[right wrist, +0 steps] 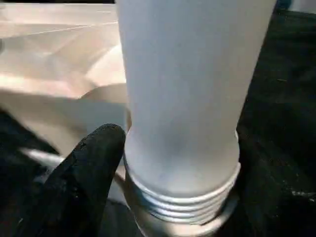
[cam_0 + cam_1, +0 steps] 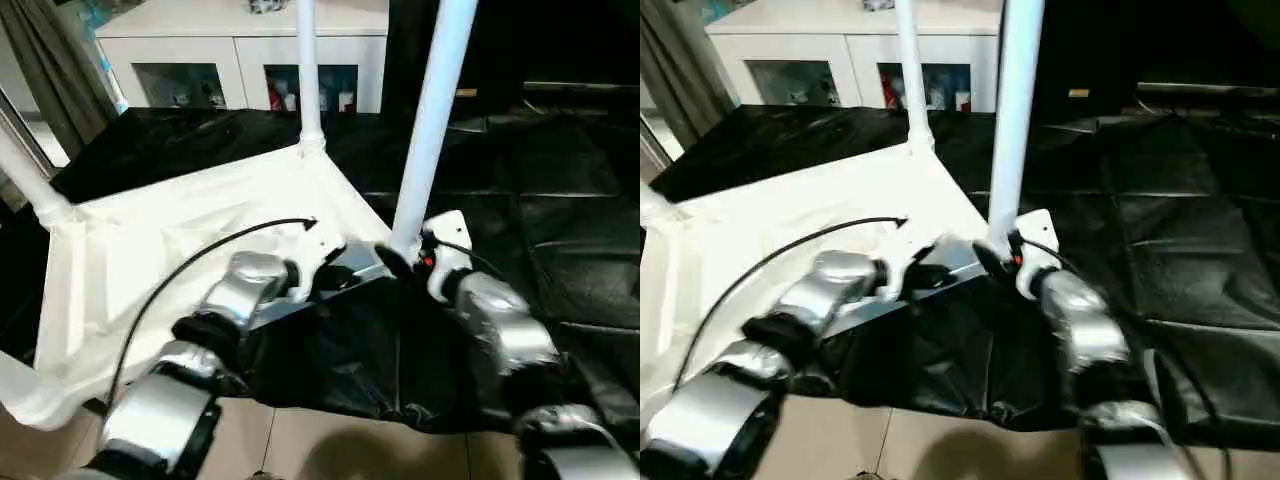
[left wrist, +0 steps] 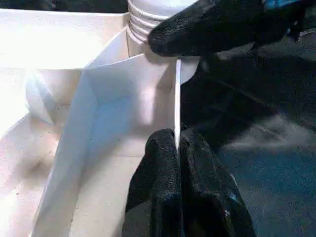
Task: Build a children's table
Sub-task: Rotate leg to tighten
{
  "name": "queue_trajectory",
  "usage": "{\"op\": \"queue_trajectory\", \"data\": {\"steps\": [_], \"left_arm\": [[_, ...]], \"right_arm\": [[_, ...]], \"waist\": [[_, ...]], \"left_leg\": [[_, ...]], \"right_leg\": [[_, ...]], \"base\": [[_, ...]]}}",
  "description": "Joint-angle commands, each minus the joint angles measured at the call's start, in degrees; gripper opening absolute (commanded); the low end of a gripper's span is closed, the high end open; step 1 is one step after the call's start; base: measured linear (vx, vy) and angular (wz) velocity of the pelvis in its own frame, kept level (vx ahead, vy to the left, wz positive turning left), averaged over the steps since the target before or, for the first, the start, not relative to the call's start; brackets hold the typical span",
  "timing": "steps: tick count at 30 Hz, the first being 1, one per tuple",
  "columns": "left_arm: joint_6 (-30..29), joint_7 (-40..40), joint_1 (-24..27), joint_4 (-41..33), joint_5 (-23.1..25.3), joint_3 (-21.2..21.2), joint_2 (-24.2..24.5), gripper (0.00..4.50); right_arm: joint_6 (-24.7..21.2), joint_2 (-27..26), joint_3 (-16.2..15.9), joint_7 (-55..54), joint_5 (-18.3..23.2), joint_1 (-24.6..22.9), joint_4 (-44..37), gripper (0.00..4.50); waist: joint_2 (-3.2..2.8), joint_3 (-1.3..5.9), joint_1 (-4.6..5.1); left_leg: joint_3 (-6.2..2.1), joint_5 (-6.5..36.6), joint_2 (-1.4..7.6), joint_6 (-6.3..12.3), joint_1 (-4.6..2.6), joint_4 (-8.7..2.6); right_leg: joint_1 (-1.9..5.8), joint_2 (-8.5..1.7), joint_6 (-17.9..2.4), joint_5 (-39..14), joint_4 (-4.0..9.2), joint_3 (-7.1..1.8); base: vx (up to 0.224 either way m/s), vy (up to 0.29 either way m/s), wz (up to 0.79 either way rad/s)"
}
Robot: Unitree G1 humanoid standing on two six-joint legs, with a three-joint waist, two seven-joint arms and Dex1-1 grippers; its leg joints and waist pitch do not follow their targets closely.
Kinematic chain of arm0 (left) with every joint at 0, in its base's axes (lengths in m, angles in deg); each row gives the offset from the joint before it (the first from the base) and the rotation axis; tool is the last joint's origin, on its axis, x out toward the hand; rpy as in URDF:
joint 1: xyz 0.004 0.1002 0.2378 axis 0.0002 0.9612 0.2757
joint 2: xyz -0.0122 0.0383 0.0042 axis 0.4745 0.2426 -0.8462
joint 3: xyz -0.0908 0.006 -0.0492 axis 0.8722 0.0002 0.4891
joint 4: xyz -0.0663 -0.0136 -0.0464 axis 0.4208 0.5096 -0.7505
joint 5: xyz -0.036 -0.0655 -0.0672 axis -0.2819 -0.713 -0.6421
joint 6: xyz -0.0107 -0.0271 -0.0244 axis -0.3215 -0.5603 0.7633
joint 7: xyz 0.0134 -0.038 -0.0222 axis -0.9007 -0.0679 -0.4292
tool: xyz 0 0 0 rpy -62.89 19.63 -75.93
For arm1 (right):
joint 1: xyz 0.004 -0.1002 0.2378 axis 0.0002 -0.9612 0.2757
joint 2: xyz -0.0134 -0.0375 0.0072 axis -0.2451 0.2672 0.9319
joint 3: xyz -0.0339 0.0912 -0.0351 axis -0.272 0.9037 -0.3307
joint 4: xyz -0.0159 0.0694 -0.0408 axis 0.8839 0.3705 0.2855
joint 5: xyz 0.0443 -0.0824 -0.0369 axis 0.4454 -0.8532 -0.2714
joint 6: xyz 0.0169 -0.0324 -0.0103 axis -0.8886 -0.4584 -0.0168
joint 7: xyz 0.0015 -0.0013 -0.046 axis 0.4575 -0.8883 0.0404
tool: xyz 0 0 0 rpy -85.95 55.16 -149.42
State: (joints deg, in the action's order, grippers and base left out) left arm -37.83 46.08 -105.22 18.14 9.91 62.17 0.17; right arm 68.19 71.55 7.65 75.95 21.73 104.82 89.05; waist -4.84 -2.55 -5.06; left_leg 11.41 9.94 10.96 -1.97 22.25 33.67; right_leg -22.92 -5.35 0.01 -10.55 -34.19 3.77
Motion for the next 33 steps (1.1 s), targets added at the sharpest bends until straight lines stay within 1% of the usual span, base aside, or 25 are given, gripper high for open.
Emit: {"op": "queue_trajectory", "data": {"steps": [1, 2, 3, 5, 6, 7, 8, 10, 11, 13, 15, 17, 19, 20, 22, 24, 25, 26, 27, 28, 29, 30, 31, 32, 33], "left_arm": [[2.5, 5.78, 0.99, -2.94, -2.54, -1.34, -0.01, 0.0], [2.23, 9.34, 2.01, -4.37, -2.96, -1.63, 1.87, 0.0], [2.08, 10.97, 2.46, -5.04, -3.17, -1.7, 2.86, 0.0], [1.76, 12.88, 3.06, -5.99, -3.34, -1.74, 4.09, 0.0], [1.6, 13.53, 3.29, -6.36, -3.39, -1.74, 4.53, 0.0], [1.43, 14.71, 3.62, -6.89, -3.56, -1.79, 5.26, 0.0], [1.33, 16.33, 4.05, -7.44, -3.66, -1.83, 6.57, 0.0], [1.39, 16.75, 4.16, -7.53, -3.67, -1.83, 6.98, 0.0], [1.16, 17.31, 4.44, -8.02, -3.75, -1.77, 7.57, 0.0], [0.7, 17.86, 4.85, -8.93, -3.98, -1.72, 8.31, 0.0], [0.62, 17.8, 4.92, -9.12, -4.0, -1.61, 8.39, 0.0], [0.59, 17.64, 4.97, -9.22, -3.99, -1.44, 8.37, 0.0], [0.47, 16.11, 4.95, -9.18, -3.92, -1.24, 7.45, 0.0], [0.47, 14.94, 4.95, -9.07, -3.75, -1.18, 6.94, 0.0], [0.41, 12.17, 4.62, -8.41, -3.33, -0.88, 5.88, 0.0], [-0.17, 5.84, 3.07, -6.08, -2.65, 0.14, 3.61, 0.0], [-0.28, 2.99, 2.25, -4.94, -2.55, 0.68, 2.39, 0.0], [-0.34, 1.42, 1.76, -4.29, -2.54, 0.98, 1.65, 0.0], [-0.43, 0.05, 1.29, -3.7, -2.57, 1.26, 0.93, 0.0], [-0.43, -1.99, 0.54, -2.78, -2.31, 1.4, -0.12, 0.0], [-0.29, -3.54, -0.02, -2.07, -2.07, 1.48, -0.83, 0.0], [-0.29, -6.05, -0.86, -1.0, -1.85, 1.75, -1.99, 0.0], [-0.27, -11.19, -2.45, 0.95, -1.7, 2.44, -4.43, 0.0], [-0.27, -11.47, -2.54, 1.05, -1.69, 2.48, -4.57, 0.0], [-0.23, -14.61, -3.57, 2.38, -1.52, 2.67, -6.54, 0.0]], "right_arm": [[-0.74, -0.03, -4.15, 6.99, 1.27, -0.69, -1.88, 3.54], [-1.37, 1.99, -4.13, 11.25, 2.2, -0.97, -3.15, 3.54], [-1.66, 3.08, -4.28, 13.4, 2.63, -1.12, -3.78, 3.54], [-1.8, 4.38, -4.45, 15.99, 3.06, -1.25, -4.38, 3.54], [-1.75, 4.77, -4.44, 16.73, 3.16, -1.25, -4.47, 3.54], [-1.78, 5.24, -4.39, 17.79, 3.38, -1.17, -4.4, 3.54], [-1.86, 6.11, -4.51, 19.79, 3.59, -1.03, -4.36, 3.54], [-1.9, 6.38, -4.6, 20.39, 3.6, -0.99, -4.38, 3.54], [-2.17, 6.78, -4.98, 21.47, 3.7, -0.96, -4.46, 3.3], [-2.74, 7.13, -5.35, 22.69, 4.06, -0.96, -4.66, 3.3], [-3.0, 7.01, -5.34, 22.7, 4.2, -1.02, -4.8, 2.98], [-3.3, 6.85, -5.34, 22.62, 4.34, -1.08, -4.93, 2.9], [-3.56, 5.82, -5.1, 21.07, 4.3, -1.65, -5.11, 2.82], [-3.66, 5.26, -4.91, 19.66, 4.04, -1.96, -5.05, 2.77], [-3.97, 4.06, -4.32, 16.09, 3.36, -2.2, -4.34, 2.76], [-3.79, 1.55, -3.11, 8.18, 1.72, -2.01, -1.85, 2.75], [-3.85, 0.22, -2.5, 4.21, 1.03, -1.9, -0.59, 2.74], [-3.89, -0.51, -2.16, 2.0, 0.68, -1.82, 0.14, 2.74], [-3.99, -1.27, -1.82, -0.2, 0.39, -1.76, 0.78, 2.74], [-3.82, -2.36, -1.45, -3.45, -0.18, -1.65, 1.75, 2.74], [-3.73, -3.12, -1.15, -5.72, -0.52, -1.53, 2.46, 2.74], [-3.88, -4.32, -0.51, -9.18, -0.74, -1.31, 3.45, 2.74], [-4.25, -6.72, 0.71, -15.56, -0.95, -0.71, 5.23, 2.74], [-4.27, -6.86, 0.77, -15.9, -0.95, -0.67, 5.32, 2.74], [-4.14, -9.07, 0.98, -19.29, -1.2, -0.13, 6.32, 2.74]], "waist": [[1.64, 3.74, -0.2], [1.63, 3.71, -0.24], [1.58, 3.8, -0.26], [1.46, 3.82, -0.17], [1.34, 3.91, -0.27], [1.26, 3.92, -0.25], [1.26, 3.88, -0.25], [1.33, 3.89, -0.27], [1.37, 3.9, -0.3], [1.47, 3.89, -0.3], [1.57, 3.95, -0.22], [1.54, 3.99, -0.25], [1.51, 4.01, -0.26], [1.82, 4.0, -0.19], [1.67, 3.97, -0.24], [1.83, 3.85, 0.01], [1.7, 3.75, 0.25], [1.79, 3.76, 0.26], [1.89, 3.72, 0.31], [1.92, 3.68, 0.32], [1.84, 3.45, 0.38], [1.85, 3.48, 0.38], [1.72, 3.48, 0.42], [1.41, 3.48, 0.4], [1.08, 3.54, 0.31]], "left_leg": [[-0.99, 8.79, 2.19, 6.56, -0.73, -3.35], [-1.03, 8.91, 2.24, 6.65, -0.76, -3.38], [-1.03, 8.77, 2.35, 6.86, -0.74, -3.35], [-1.06, 8.51, 2.46, 6.93, -0.71, -3.37], [-1.08, 8.54, 2.53, 6.89, -0.9, -3.33], [-1.08, 8.57, 2.57, 6.73, -0.91, -3.34], [-1.05, 8.77, 2.61, 6.63, -0.96, -3.4], [-1.02, 8.92, 2.57, 6.38, -0.89, -3.37], [-0.97, 9.35, 2.51, 6.12, -0.95, -3.35], [-0.98, 9.58, 2.49, 5.93, -0.84, -3.35], [-0.94, 8.78, 2.45, 5.91, -0.81, -3.27], [-0.93, 8.21, 2.4, 5.98, -0.83, -3.18], [-0.93, 7.97, 2.42, 6.01, -0.86, -3.18], [-0.89, 7.9, 2.41, 6.04, -0.85, -3.18], [-0.9, 7.96, 2.44, 5.84, -0.9, -3.2], [-0.98, 9.01, 2.38, 4.81, -0.93, -3.39], [-0.97, 9.64, 2.33, 3.87, -1.07, -3.49], [-0.99, 10.1, 2.22, 3.46, -1.18, -3.52], [-1.07, 10.32, 2.11, 2.9, -1.06, -3.61], [-1.05, 10.54, 2.1, 2.73, -1.07, -3.62], [-1.01, 12.3, 1.97, 2.16, -1.34, -3.76], [-1.11, 12.42, 1.98, 1.85, -1.32, -3.81], [-1.06, 12.94, 1.96, 1.45, -1.52, -3.84], [-1.14, 13.12, 1.96, 1.21, -1.58, -3.87], [-1.21, 13.55, 1.89, 1.07, -1.62, -3.89]], "right_leg": [[2.74, -3.39, -13.75, -8.48, 3.73, -1.89], [2.77, -3.4, -13.81, -8.61, 3.72, -1.9], [2.73, -3.3, -14.24, -7.88, 3.51, -1.91], [2.63, -3.24, -14.68, -6.82, 3.34, -1.89], [2.51, -3.26, -14.87, -6.49, 3.28, -1.9], [2.44, -3.21, -15.2, -6.03, 3.18, -1.9], [2.39, -3.2, -15.35, -6.06, 3.22, -1.91], [2.46, -3.24, -15.7, -5.5, 3.07, -1.91], [2.49, -3.3, -15.77, -5.9, 3.11, -1.93], [2.65, -3.42, -15.66, -6.36, 3.12, -1.93], [2.59, -3.38, -15.48, -6.19, 3.1, -1.96], [2.57, -3.34, -15.51, -5.82, 3.03, -1.96], [2.54, -3.34, -15.52, -5.72, 3.01, -1.95], [2.56, -3.29, -15.49, -5.8, 3.03, -1.94], [2.48, -3.35, -15.38, -6.43, 3.08, -1.97], [2.43, -3.32, -14.77, -8.36, 3.31, -1.99], [2.17, -3.33, -14.46, -9.72, 3.51, -2.13], [2.25, -3.37, -14.2, -10.55, 3.68, -2.11], [2.46, -3.4, -13.64, -11.83, 3.79, -2.07], [2.42, -3.41, -13.42, -12.35, 3.85, -2.1], [2.22, -3.42, -12.62, -15.06, 4.34, -2.19], [2.34, -3.5, -12.35, -15.64, 4.34, -2.19], [2.16, -3.46, -11.79, -16.51, 4.62, -2.25], [2.12, -3.48, -11.63, -16.71, 4.61, -2.26], [2.16, -3.44, -11.35, -16.95, 4.69, -2.19]], "base": [[0.0, 0.0, 0.0], [0.0, 0.0, 0.0], [0.0, 0.0, 0.0], [0.0, 0.0, 0.0], [0.0, 0.0, 0.0], [0.0, 0.0, 0.0], [0.0, 0.0, 0.0], [0.0, 0.0, 0.0], [0.0, 0.0, 0.0], [0.0, 0.0, 0.0], [0.0, 0.0, 0.0], [0.0, 0.0, 0.0], [0.0, 0.0, 0.0], [0.0, 0.0, 0.0], [0.0, 0.0, 0.0], [0.0, 0.0, 0.0], [0.0, 0.0, 0.0], [0.0, 0.0, 0.0], [0.0, 0.0, 0.0], [0.0, 0.0, 0.0], [0.0, 0.0, 0.0], [0.0, 0.0, 0.0], [0.0, 0.0, 0.0], [0.0, 0.0, 0.0], [0.0, 0.0, 0.0]]}}
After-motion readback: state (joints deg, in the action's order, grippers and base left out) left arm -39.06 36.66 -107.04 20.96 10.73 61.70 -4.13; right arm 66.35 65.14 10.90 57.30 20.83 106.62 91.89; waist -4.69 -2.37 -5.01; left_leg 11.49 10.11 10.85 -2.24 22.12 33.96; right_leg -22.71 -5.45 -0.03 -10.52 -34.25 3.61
